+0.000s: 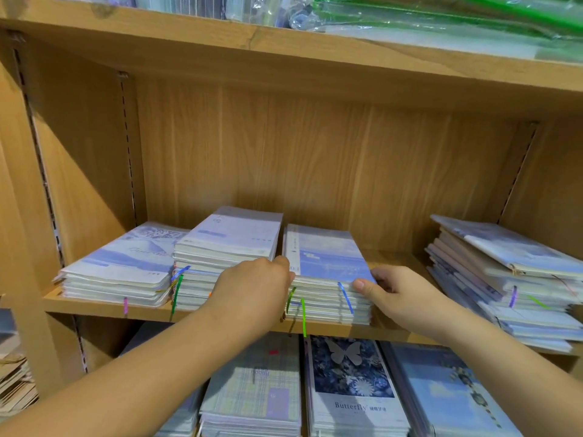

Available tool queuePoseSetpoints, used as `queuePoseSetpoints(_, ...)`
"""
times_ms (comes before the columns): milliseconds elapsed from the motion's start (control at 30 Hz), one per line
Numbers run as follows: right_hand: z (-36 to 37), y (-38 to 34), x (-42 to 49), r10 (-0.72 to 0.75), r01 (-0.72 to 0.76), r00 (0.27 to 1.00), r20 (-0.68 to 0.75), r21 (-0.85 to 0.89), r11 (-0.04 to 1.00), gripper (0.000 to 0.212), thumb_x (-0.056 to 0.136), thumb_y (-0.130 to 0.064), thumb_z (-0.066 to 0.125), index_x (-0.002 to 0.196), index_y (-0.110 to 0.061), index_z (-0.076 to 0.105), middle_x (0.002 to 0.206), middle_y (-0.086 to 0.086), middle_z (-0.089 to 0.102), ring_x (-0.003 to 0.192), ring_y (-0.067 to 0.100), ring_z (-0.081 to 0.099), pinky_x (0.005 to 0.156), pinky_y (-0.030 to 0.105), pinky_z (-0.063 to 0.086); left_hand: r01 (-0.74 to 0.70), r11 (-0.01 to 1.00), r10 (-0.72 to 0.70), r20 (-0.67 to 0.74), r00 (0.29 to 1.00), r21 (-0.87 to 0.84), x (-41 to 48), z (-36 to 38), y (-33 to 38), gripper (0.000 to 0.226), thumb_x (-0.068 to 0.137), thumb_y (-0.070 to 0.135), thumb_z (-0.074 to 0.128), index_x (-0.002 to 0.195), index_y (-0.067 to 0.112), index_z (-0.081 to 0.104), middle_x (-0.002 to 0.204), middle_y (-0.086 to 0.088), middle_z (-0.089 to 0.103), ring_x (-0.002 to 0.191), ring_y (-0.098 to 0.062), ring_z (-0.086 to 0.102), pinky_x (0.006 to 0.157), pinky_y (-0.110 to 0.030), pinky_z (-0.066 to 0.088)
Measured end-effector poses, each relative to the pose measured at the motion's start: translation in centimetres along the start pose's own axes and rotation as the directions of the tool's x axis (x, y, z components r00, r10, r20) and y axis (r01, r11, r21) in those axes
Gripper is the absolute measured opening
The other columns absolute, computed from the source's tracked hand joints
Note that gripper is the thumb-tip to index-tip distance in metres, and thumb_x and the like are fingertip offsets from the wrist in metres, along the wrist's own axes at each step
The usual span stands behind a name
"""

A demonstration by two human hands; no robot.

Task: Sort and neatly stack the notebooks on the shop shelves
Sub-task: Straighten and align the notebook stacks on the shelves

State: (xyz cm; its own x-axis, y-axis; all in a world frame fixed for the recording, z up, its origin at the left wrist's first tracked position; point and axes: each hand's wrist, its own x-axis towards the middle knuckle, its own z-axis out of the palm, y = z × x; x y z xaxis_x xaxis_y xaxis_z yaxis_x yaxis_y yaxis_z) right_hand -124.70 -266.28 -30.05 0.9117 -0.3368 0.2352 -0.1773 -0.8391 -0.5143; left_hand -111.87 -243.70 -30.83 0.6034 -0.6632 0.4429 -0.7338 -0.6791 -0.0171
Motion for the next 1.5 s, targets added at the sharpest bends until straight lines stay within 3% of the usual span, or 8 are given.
queuePoseSetpoints(200,-0.2,-0.2,-0.6,0.005,-0.005,0.999,0.048,-0.008,1.0,0.035,0.092,-0.064,0.058,0.112,-0.038,0.07,0.091,-0.009,0.077,0.08,0.016,0.07,0.073,0.043,0.056,-0.038,0.997,0.04,0.036,0.999,-0.066,-0.4,0.1,-0.4,0.03,0.108,0.046,0.037,0.092,0.022,0.048,0.083,-0.004,0.059,0.084,-0.031,0.064,0.062,-0.034,0.037)
queuePoseSetpoints(400,0.1,-0.2,-0.6,0.012,-0.012,1.0,0.002,0.005,1.0,0.041,0.092,-0.062,0.061,0.107,-0.027,0.075,0.096,0.005,0.078,0.091,0.028,0.071,0.082,0.049,0.055,0.004,0.993,0.003,0.06,0.998,-0.115,0.1,0.4,-0.5,0.034,0.108,0.04,0.042,0.079,0.023,0.05,0.069,0.004,0.04,0.078,-0.028,0.059,0.063,-0.034,0.043)
queuePoseSetpoints(567,-0.1,0.0,-0.7,0.007,-0.007,1.0,-0.008,0.037,0.999,0.036,0.086,-0.07,0.06,0.104,-0.042,0.075,0.084,-0.005,0.077,0.075,0.02,0.069,0.069,0.043,0.055,0.007,0.982,-0.004,0.018,1.0,-0.191,-0.9,0.6,-0.5,0.036,0.107,0.046,0.038,0.082,0.023,0.049,0.074,0.003,0.049,0.077,-0.026,0.059,0.061,-0.034,0.038)
queuePoseSetpoints(700,-0.4,0.6,-0.5,0.003,-0.005,0.999,0.052,0.048,0.999,0.045,0.076,-0.08,0.061,0.105,-0.047,0.069,0.067,-0.014,0.069,0.054,0.003,0.057,0.049,0.018,0.04,-0.038,0.948,0.033,-0.021,0.999,-0.316,-4.2,1.7,-1.0,0.027,0.102,0.052,0.044,0.09,0.029,0.054,0.068,0.009,0.054,0.07,-0.018,0.054,0.057,-0.036,0.041)
queuePoseSetpoints(833,0.3,0.0,0.1,0.101,-0.091,0.994,-0.051,0.171,0.981,0.093,0.075,-0.088,0.051,0.144,-0.026,0.053,0.11,-0.015,0.066,0.101,0.006,0.062,0.082,0.028,0.052,0.021,0.93,-0.029,-0.015,0.999,-0.367,-4.0,1.8,-0.9,0.029,0.101,0.052,0.046,0.083,0.029,0.05,0.069,0.008,0.055,0.071,-0.019,0.054,0.064,-0.038,0.049)
queuePoseSetpoints(933,0.5,-0.7,1.0,0.175,-0.153,0.983,-0.06,0.27,0.951,0.084,0.087,-0.078,0.047,0.121,-0.003,0.066,0.105,0.01,0.071,0.098,0.025,0.066,0.091,0.051,0.052,0.03,0.938,-0.055,-0.064,0.996,-0.346,-2.8,1.1,-0.4,0.029,0.103,0.05,0.043,0.084,0.029,0.05,0.072,0.006,0.058,0.073,-0.022,0.057,0.064,-0.039,0.051)
queuePoseSetpoints(1067,0.9,-1.3,1.8,0.212,-0.196,0.977,-0.035,0.26,0.945,0.06,0.097,-0.058,0.056,0.104,-0.001,0.072,0.089,0.012,0.073,0.079,0.02,0.061,0.07,0.036,0.042,0.014,0.978,-0.036,-0.105,0.994,-0.209,-1.7,0.7,0.1,0.024,0.105,0.048,0.038,0.096,0.028,0.047,0.077,0.003,0.057,0.074,-0.027,0.057,0.059,-0.036,0.044)
queuePoseSetpoints(1500,1.0,-1.4,2.0,0.191,-0.184,0.98,-0.056,0.12,0.976,0.059,0.101,-0.056,0.049,0.089,0.0,0.062,0.073,0.003,0.045,0.068,0.018,0.045,0.066,0.035,0.033,0.042,0.958,-0.077,-0.114,0.991,-0.284,-1.3,0.9,-0.5,0.03,0.104,0.047,0.046,0.089,0.025,0.059,0.072,0.004,0.058,0.073,-0.023,0.055,0.062,-0.037,0.05)
